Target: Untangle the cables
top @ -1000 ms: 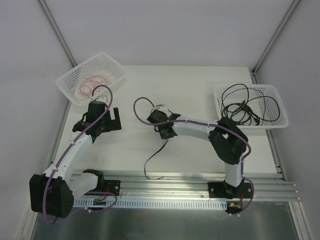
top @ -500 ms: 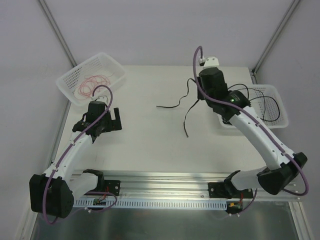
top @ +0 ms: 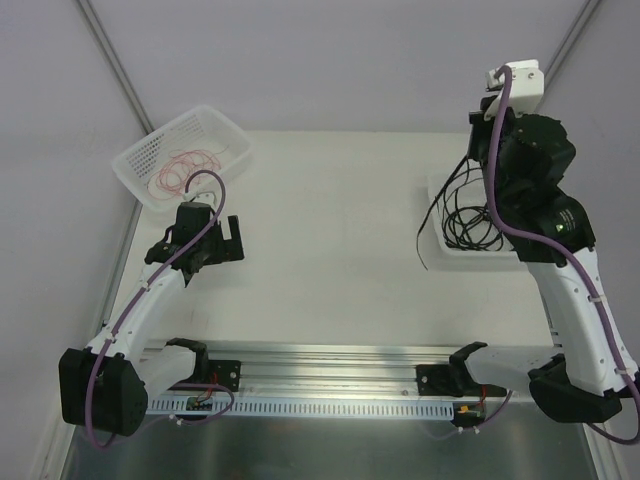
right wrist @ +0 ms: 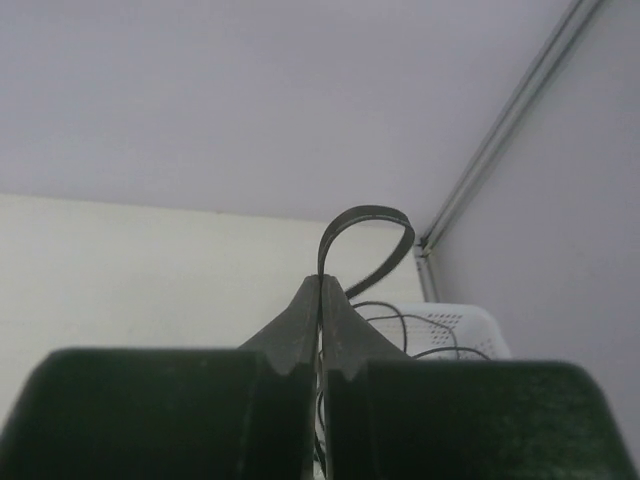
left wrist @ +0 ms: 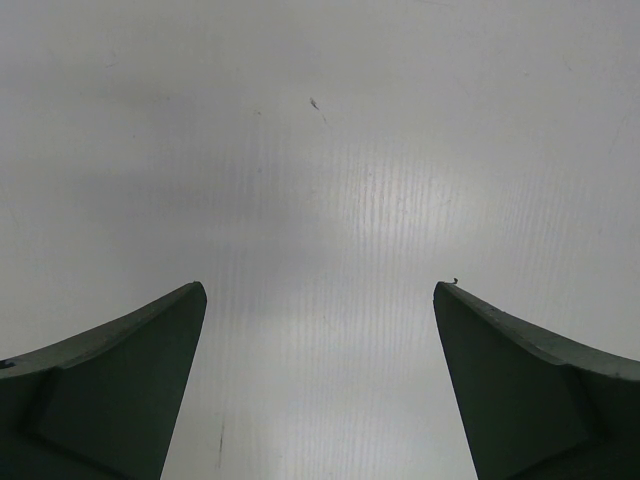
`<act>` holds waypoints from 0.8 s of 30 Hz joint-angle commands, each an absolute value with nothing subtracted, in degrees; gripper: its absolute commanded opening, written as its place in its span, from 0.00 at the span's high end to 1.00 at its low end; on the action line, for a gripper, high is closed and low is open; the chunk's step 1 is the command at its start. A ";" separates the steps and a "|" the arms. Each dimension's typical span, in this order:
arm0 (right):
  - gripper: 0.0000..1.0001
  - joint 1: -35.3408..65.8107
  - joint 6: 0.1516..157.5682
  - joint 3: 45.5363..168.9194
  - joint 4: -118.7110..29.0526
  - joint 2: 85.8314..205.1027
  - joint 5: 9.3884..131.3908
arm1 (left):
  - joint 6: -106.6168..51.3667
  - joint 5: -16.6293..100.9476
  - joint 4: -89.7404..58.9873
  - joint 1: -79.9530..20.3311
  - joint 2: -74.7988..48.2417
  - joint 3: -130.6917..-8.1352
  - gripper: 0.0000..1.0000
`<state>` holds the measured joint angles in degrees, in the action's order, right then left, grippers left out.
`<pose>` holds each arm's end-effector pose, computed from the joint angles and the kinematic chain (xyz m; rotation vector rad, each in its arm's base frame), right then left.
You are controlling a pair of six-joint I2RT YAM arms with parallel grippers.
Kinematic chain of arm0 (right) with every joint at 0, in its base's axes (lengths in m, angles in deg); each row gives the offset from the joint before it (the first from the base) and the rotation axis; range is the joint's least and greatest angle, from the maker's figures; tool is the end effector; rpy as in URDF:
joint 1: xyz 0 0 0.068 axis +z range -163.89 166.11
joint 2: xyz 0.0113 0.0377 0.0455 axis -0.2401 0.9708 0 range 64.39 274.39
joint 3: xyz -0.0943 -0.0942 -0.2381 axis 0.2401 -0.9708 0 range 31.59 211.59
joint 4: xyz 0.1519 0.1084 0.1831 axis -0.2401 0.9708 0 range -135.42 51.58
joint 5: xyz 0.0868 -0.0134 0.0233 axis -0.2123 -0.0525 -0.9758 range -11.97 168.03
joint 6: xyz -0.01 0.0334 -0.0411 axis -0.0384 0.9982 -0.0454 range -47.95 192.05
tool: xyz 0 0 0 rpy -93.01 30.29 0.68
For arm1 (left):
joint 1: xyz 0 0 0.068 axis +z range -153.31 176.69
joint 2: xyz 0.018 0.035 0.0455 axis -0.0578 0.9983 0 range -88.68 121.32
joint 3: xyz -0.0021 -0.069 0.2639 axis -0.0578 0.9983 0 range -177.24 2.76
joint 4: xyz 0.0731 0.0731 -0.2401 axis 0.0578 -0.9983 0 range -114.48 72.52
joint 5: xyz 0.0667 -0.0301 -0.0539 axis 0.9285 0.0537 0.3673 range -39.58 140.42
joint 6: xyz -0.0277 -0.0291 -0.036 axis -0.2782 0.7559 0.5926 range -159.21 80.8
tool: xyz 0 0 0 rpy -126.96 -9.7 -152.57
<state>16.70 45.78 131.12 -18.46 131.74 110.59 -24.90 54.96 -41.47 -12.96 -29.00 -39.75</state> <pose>0.1796 0.0840 0.5478 -0.2790 1.4786 -0.3590 0.2182 -0.0342 0.2542 -0.1342 2.2859 -0.1268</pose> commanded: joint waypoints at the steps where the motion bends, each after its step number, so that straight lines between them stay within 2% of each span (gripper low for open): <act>1: 0.99 12.32 39.71 134.07 -25.46 131.80 111.96 | -25.41 53.76 -41.83 -12.36 -29.09 -41.45 0.01; 9: 0.99 2.90 41.11 137.07 -26.88 136.28 105.82 | -25.49 53.32 -41.83 -12.36 -29.36 -41.37 0.01; 16: 0.99 -6.93 45.32 131.27 -31.10 139.27 102.99 | -25.49 53.50 -41.83 -12.36 -29.62 -41.19 0.01; 24: 0.99 -15.20 53.93 116.95 -34.35 139.44 100.62 | -25.49 53.50 -41.91 -12.36 -29.27 -41.28 0.01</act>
